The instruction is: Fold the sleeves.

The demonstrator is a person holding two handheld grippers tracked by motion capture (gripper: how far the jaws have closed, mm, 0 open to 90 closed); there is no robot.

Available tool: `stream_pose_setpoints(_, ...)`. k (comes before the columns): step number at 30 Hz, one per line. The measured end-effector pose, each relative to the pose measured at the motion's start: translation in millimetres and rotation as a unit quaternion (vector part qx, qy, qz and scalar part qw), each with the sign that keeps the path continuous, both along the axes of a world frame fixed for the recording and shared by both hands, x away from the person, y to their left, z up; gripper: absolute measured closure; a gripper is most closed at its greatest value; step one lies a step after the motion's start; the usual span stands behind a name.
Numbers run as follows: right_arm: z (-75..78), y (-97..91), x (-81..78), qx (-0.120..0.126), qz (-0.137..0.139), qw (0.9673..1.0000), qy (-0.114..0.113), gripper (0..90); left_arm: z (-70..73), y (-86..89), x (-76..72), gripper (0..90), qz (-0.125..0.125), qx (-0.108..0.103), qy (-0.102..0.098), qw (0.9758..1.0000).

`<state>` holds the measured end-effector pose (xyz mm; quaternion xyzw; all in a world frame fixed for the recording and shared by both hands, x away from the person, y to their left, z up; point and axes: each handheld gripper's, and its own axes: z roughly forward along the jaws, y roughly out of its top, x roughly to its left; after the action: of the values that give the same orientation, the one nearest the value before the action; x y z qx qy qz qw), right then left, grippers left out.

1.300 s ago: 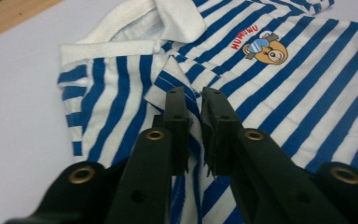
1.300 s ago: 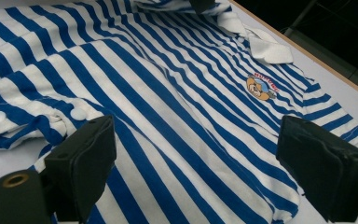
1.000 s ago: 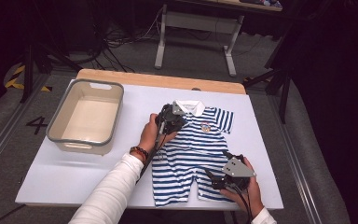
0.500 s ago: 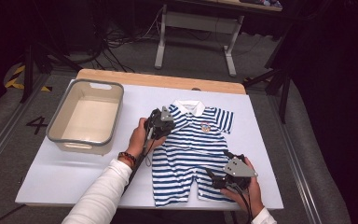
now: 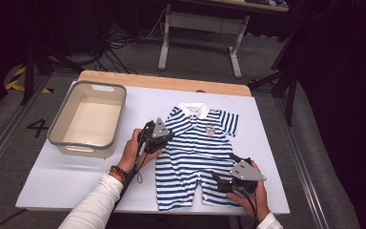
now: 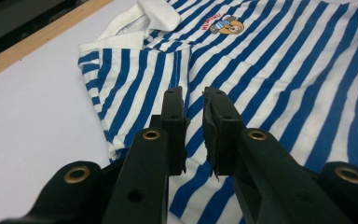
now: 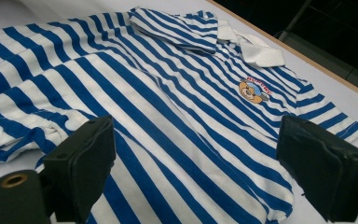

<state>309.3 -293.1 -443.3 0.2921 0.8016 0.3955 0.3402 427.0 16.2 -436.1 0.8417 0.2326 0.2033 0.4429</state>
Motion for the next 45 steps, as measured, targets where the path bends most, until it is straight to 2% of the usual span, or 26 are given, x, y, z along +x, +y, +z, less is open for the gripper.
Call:
stream_pose_setpoints(9,0.0,-0.3,-0.1,0.005,0.001,1.0,0.001,12.4,-2.1,9.7,-18.2,77.6,-0.017,-0.006,-0.013,0.9998)
stream_pose_setpoints(12,-0.3,-0.2,0.0,0.005,0.001,1.0,0.002,12.4,-3.0,12.5,-27.3,72.2,-0.021,-0.001,-0.018,0.9996)
stream_pose_setpoints(15,-0.3,0.0,-0.2,0.004,0.001,1.0,0.001,12.4,-4.4,15.0,-33.3,70.1,-0.022,-0.005,-0.02,0.9995)
stream_pose_setpoints(17,-0.5,-0.1,0.0,0.006,0.0,1.0,0.003,12.4,-5.5,19.5,-41.6,65.9,-0.027,-0.009,-0.022,0.9994)
stream_pose_setpoints(20,-1.0,0.1,0.4,0.006,0.0,1.0,0.005,12.4,-5.9,22.3,-45.8,60.5,-0.029,-0.011,-0.023,0.9992)
stream_pose_setpoints(24,-1.4,-0.4,0.8,0.008,0.0,0.9999,0.006,12.3,-7.4,29.5,-56.2,55.1,-0.035,-0.005,-0.025,0.9991)
stream_pose_setpoints(26,-1.3,-1.3,1.1,0.011,-0.003,0.9999,0.007,12.3,-7.6,33.6,-60.4,52.1,-0.045,-0.008,-0.028,0.9986)
stream_pose_setpoints(28,-1.1,-1.9,1.4,0.013,-0.004,0.9999,0.008,12.3,-7.8,36.3,-63.2,50.7,-0.046,-0.007,-0.027,0.9985)
stream_pose_setpoints(29,-0.5,-3.7,2.7,0.018,-0.008,0.9998,0.008,12.3,-8.1,38.1,-65.4,44.2,-0.047,-0.01,-0.028,0.9984)
stream_pose_setpoints(31,-0.4,-4.3,3.4,0.02,-0.011,0.9997,0.008,12.5,-9.0,41.2,-69.5,43.3,-0.046,-0.007,-0.033,0.9984)
stream_pose_setpoints(33,0.1,-6.6,5.5,0.023,-0.019,0.9995,0.005,12.5,-9.6,44.9,-74.5,38.1,-0.047,-0.013,-0.036,0.9982)
stream_pose_setpoints(36,0.6,-8.3,6.7,0.025,-0.023,0.9994,0.004,12.5,-9.3,49.2,-79.8,35.3,-0.046,-0.017,-0.04,0.998)
stream_pose_setpoints(39,2.6,-11.9,9.7,0.033,-0.03,0.999,0.004,12.7,-9.5,53.1,-84.2,29.0,-0.045,-0.014,-0.046,0.9979)
stream_pose_setpoints(42,5.7,-15.9,14.3,0.04,-0.039,0.9984,0.003,13.3,-12.4,57.1,-87.0,23.0,-0.04,-0.018,-0.038,0.9983)
stream_pose_setpoints(45,10.1,-22.4,21.0,0.066,-0.046,0.9966,0.014,13.3,-14.4,61.7,-89.9,19.2,-0.04,-0.019,-0.033,0.9985)
